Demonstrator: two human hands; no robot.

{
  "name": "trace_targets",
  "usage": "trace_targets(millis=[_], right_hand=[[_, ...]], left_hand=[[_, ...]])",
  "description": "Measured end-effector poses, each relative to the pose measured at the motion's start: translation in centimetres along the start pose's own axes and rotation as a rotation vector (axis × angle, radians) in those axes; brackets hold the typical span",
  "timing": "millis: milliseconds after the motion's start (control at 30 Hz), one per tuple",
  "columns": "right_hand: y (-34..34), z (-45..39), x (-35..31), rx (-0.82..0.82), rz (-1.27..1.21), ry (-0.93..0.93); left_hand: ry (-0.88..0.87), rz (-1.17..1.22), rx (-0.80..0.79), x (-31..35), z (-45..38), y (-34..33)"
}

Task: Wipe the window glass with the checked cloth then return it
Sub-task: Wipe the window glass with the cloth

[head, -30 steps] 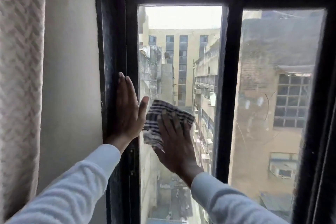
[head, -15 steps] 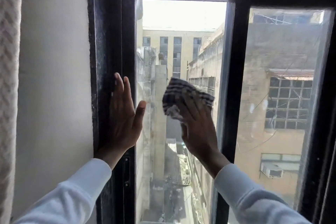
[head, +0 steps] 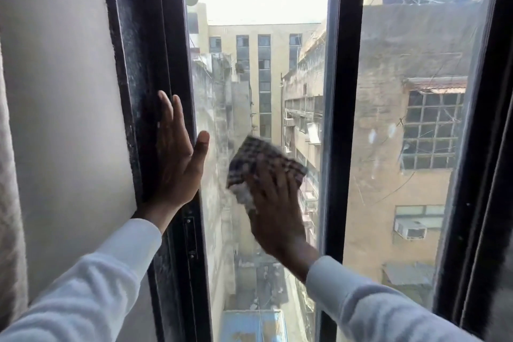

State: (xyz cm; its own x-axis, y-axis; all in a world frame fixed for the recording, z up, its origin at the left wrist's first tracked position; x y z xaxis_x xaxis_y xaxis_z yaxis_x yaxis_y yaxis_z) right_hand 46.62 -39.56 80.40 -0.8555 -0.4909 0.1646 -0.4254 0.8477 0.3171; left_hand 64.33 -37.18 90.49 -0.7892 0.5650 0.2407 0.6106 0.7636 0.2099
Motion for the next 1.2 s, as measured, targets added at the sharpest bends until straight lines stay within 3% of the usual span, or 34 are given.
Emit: trace_targets(millis=[67, 133, 233, 333, 367, 433, 500, 567, 667, 767, 833, 933, 1033, 1200], right_hand=[[-1.1, 3.0, -4.3, -0.096, -0.013, 0.396], [-0.4, -0.9, -4.5, -0.032, 0.051, 0.555], [1.2, -8.5, 1.9, 0.070, 0.065, 0.208], [0.8, -3.1, 6.5, 0.053, -0.010, -0.098], [0.4, 0.1, 5.6, 0.019, -0.021, -0.086], [-0.5, 4.1, 1.5, -0.030, -0.055, 0.126], [-0.8, 2.0, -2.3, -0.070, -0.040, 0.464], [-0.1, -4.0, -3.0, -0.038, 0.057, 0.603], [2.1, -10.3, 1.8, 0.074, 0.071, 0.316], [2.4, -4.6, 5.2, 0.087, -0.077, -0.030], [1.1, 2.4, 2.6, 0.027, -0.113, 0.057], [-2.4, 10.1, -2.3, -0.308, -0.175, 0.439], [-2.5, 11.2, -1.5, -0.465, -0.223, 0.499], [5.0, 11.7, 8.5, -0.161, -0.206, 0.294]], left_hand=[[0.006, -0.015, 0.004, -0.2, 0.0, 0.1], [0.006, -0.034, 0.019, -0.1, 0.2, -0.1], [-0.007, -0.038, 0.049, 0.1, 0.4, 0.1], [0.004, -0.043, 0.047, 0.4, 0.2, 0.0], [0.008, -0.047, 0.049, 0.5, 0.2, 0.0], [0.006, -0.059, 0.047, 0.7, 0.3, 0.0], [-0.001, -0.064, 0.041, 0.8, 0.3, -0.1], [-0.005, -0.042, 0.035, 0.6, 0.2, -0.1], [-0.017, -0.031, 0.026, 0.5, 0.1, 0.0], [-0.013, -0.016, 0.006, 0.8, 0.2, -0.1], [0.002, -0.022, -0.004, 1.0, 0.3, -0.1], [0.008, -0.057, -0.013, 1.0, 0.3, -0.2], [0.022, -0.108, -0.012, 1.4, 0.5, -0.5], [-0.010, -0.155, 0.029, 2.8, 0.5, -1.1]])
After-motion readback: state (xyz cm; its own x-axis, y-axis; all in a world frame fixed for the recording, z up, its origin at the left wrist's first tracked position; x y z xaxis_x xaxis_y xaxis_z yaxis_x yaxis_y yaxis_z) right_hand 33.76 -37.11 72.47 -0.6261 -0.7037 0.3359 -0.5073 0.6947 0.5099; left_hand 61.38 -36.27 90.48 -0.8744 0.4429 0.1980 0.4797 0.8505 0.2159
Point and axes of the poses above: each hand's wrist, its own z-axis away from the middle knuckle, its own y-axis out of the back of the hand, x = y × z, the point moved 10 cm from there along -z, towards the middle knuckle, and after that the axes turned 6 degrees about z, right-handed, at the moved point
